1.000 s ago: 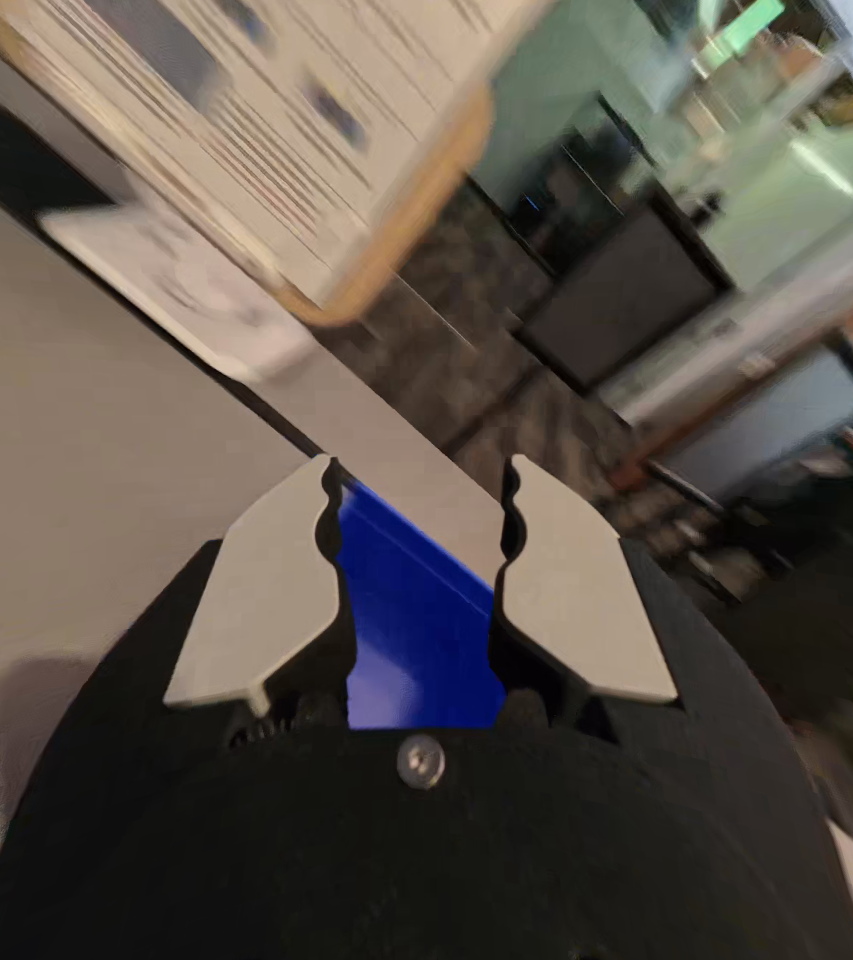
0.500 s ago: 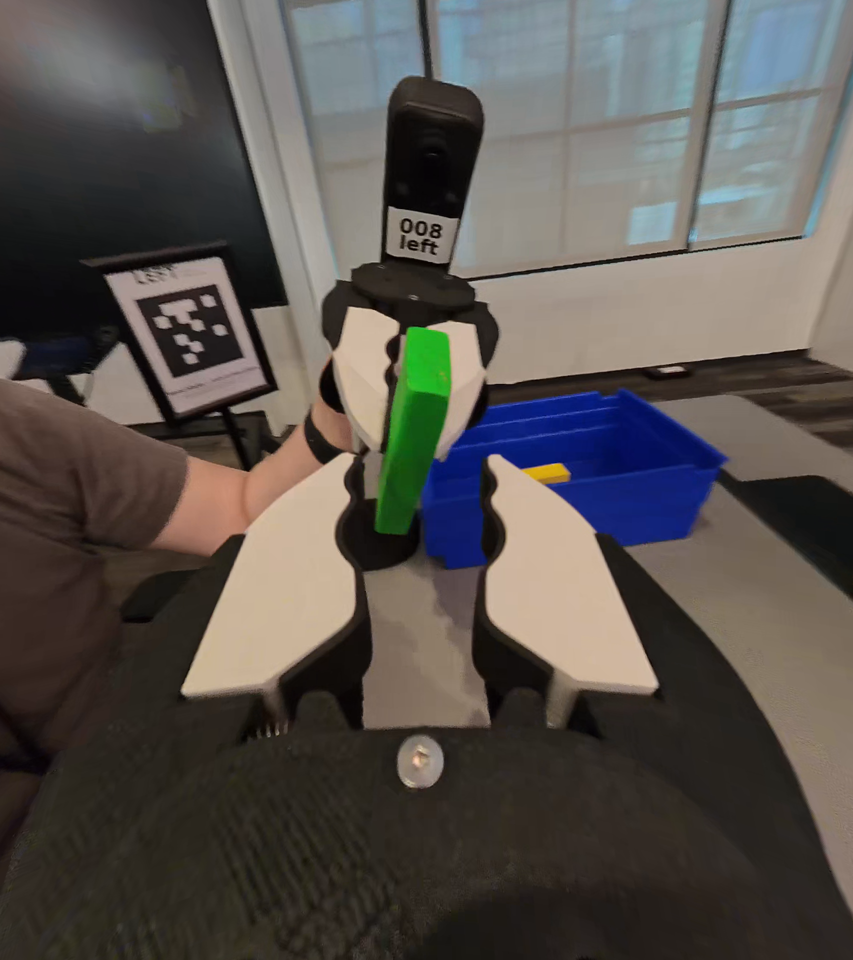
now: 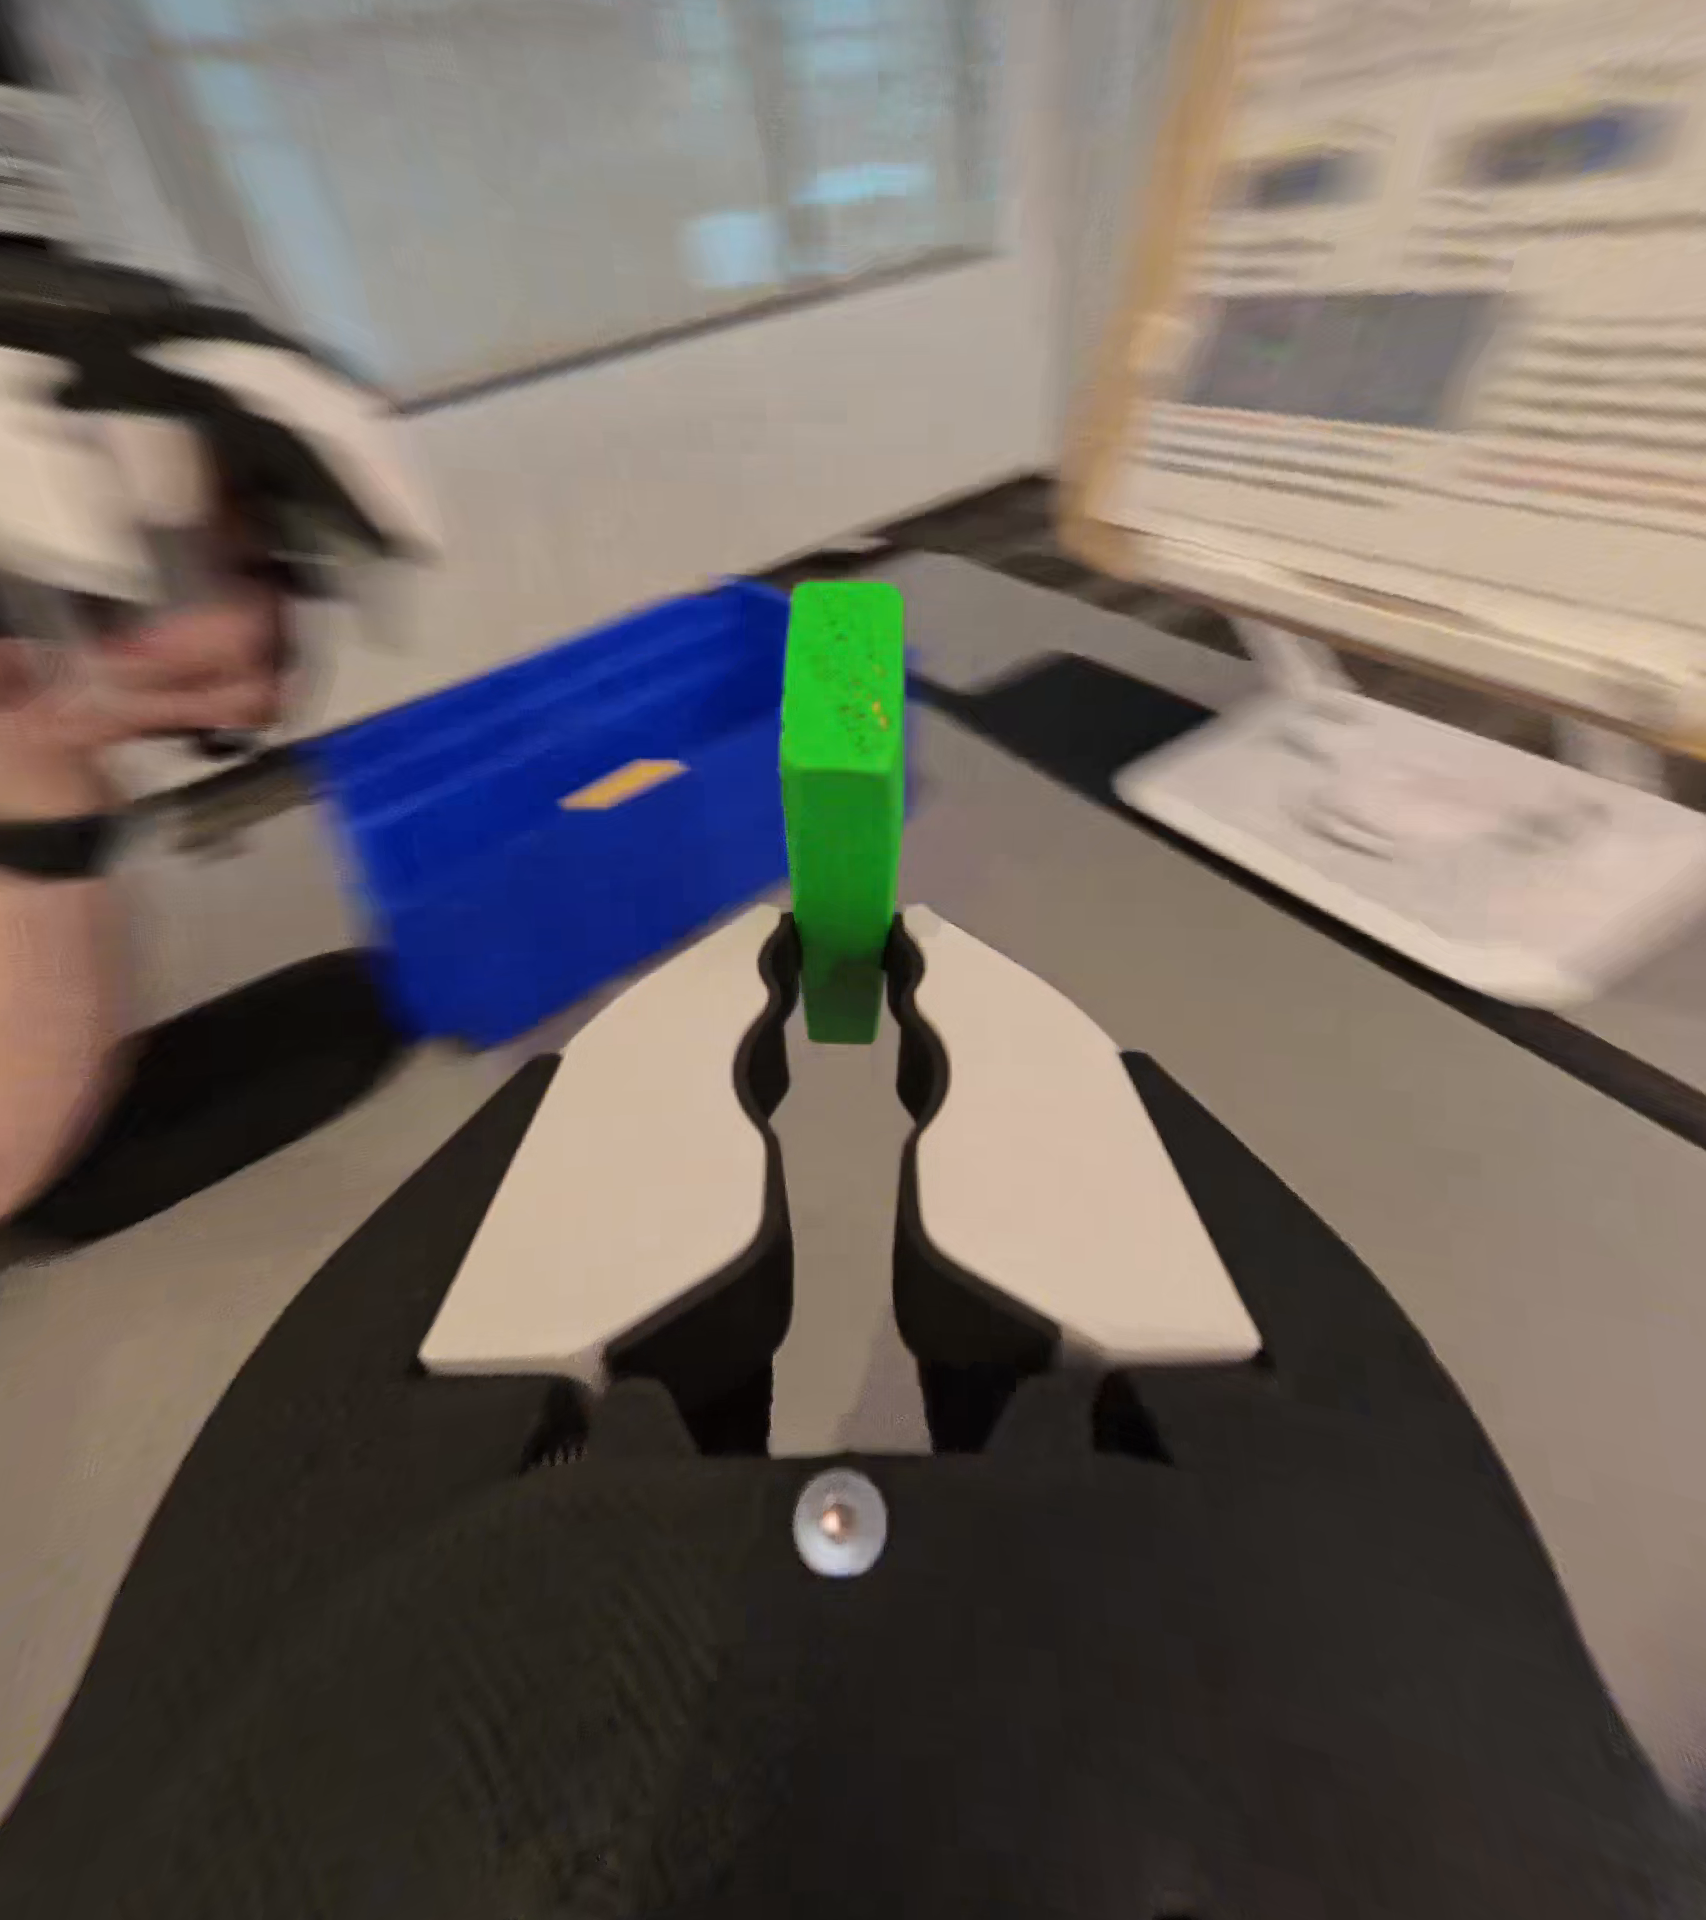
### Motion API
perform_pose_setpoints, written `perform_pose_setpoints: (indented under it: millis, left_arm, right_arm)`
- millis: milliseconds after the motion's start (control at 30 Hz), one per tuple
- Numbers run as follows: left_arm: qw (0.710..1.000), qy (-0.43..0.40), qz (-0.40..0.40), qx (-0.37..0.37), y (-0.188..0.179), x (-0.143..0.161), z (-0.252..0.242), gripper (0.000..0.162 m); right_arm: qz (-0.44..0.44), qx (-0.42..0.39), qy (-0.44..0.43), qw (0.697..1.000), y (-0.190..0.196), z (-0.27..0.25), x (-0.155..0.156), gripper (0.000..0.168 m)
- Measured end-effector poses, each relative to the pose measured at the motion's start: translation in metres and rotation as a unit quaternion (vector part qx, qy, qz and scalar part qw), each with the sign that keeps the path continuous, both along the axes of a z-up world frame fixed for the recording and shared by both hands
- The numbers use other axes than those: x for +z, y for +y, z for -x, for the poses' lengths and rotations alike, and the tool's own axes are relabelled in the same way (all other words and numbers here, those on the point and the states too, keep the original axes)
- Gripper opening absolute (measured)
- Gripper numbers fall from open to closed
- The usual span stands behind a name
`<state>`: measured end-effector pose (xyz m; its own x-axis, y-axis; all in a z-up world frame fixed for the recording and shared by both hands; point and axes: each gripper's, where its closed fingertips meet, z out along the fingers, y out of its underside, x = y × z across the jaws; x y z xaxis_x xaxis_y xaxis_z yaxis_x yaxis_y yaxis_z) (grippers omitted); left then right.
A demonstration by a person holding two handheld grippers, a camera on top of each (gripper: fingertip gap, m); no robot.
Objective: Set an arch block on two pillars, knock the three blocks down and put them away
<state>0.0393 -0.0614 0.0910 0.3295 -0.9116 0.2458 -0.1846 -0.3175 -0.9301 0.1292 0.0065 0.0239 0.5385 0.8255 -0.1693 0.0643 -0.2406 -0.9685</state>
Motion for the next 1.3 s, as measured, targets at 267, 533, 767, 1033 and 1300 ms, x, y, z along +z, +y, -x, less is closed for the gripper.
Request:
perform_pose_setpoints:
  millis: [267, 533, 767, 1033, 1300]
  left_arm:
    - [0.986, 0.065, -0.052, 0.142, 0.033, 0.000, 0.052, 0.044]
    - [0.975, 0.096, -0.029, 0.199, 0.049, -0.013, 0.073, 0.053]
    - [0.966, 0.135, -0.014, 0.219, 0.053, -0.025, 0.084, 0.058]
    - [0.950, 0.173, 0.027, 0.260, 0.063, -0.044, 0.110, 0.078]
    - [0.877, 0.323, 0.108, 0.339, 0.076, -0.103, 0.170, 0.073]
  right_arm:
    - [0.060, -0.256, -0.105, 0.959, 0.064, -0.074, -0.097, 0.017]
    - [0.090, -0.299, -0.175, 0.934, 0.074, -0.077, -0.142, 0.017]
    - [0.093, -0.315, -0.200, 0.923, 0.076, -0.076, -0.153, 0.017]
    - [0.089, -0.313, -0.208, 0.923, 0.076, -0.076, -0.153, 0.017]
    - [0.088, -0.310, -0.222, 0.920, 0.077, -0.077, -0.153, 0.040]
